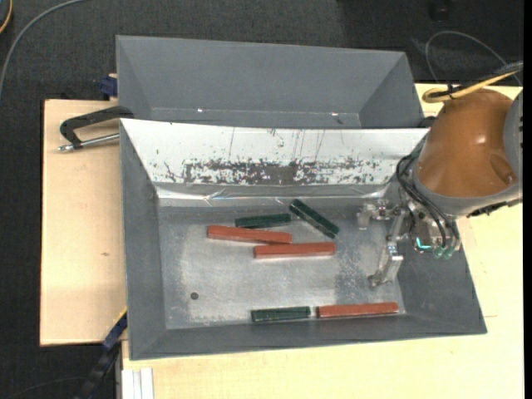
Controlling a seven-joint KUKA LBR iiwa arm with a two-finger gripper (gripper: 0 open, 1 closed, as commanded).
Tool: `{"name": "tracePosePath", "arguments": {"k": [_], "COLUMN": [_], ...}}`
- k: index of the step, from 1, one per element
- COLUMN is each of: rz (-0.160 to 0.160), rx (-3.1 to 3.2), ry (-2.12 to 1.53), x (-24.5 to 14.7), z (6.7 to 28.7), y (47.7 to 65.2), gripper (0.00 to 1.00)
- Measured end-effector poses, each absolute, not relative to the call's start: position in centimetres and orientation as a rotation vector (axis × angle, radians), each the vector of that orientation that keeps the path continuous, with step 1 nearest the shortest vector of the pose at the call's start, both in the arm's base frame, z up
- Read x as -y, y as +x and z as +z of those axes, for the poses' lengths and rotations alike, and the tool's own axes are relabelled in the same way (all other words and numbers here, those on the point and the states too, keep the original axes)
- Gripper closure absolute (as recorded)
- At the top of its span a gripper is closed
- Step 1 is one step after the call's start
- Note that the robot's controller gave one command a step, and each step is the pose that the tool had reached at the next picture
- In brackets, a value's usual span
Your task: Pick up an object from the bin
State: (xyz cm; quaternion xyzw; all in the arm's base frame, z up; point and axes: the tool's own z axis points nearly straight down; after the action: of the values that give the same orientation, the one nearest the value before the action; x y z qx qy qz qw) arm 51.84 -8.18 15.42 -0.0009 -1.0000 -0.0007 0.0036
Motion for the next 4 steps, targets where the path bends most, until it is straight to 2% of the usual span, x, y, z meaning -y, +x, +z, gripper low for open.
{"name": "tracePosePath", "arguments": {"k": [1,2,3,4], "rz": [-0.007,-0.006,-0.003,-0.003], "rx": [3.150,3.129,3.144,3.142], "ry": [-0.079,0.361,0.173,0.023], "x": [-2.3,-9.7,-8.6,-9.8], "z": [7.0,10.2,11.3,7.0], "y": [58.2,56.8,57.1,56.0], "gripper": [0.00,0.00,0.00,0.00]}}
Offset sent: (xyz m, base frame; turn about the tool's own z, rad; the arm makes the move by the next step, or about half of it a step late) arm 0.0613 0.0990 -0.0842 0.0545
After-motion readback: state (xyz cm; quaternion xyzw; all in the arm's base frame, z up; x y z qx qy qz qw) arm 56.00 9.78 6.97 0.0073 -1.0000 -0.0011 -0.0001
